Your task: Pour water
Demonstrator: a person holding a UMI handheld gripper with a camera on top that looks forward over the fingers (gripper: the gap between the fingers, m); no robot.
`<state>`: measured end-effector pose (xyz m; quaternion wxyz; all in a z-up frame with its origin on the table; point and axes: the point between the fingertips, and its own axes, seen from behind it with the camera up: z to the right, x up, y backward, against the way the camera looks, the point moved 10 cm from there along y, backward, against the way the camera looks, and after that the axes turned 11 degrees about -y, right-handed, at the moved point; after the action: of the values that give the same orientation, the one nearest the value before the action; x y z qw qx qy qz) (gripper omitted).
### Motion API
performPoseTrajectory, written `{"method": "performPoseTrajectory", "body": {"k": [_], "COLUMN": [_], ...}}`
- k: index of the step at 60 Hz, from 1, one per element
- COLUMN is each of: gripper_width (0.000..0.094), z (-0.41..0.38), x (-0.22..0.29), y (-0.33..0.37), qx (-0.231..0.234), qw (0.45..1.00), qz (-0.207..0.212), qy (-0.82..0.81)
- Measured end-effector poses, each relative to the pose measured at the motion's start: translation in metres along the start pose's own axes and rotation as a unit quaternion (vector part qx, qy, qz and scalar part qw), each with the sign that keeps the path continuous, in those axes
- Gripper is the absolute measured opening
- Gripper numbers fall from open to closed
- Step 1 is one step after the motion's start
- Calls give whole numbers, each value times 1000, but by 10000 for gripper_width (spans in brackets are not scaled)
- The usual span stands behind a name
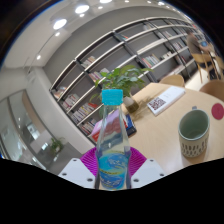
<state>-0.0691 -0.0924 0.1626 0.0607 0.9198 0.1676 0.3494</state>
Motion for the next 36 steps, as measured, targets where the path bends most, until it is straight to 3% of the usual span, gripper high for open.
{"method": "performPoseTrajectory", "body": {"k": [13, 25, 36], "gripper_width": [356, 353, 362], "z": [17, 36, 35], "x": [53, 78, 87], "y": [22, 32, 51], "qx": [30, 70, 69], "qw": [954, 864, 772], "qz": [-5, 15, -10], "qy": [-297, -498, -632]}}
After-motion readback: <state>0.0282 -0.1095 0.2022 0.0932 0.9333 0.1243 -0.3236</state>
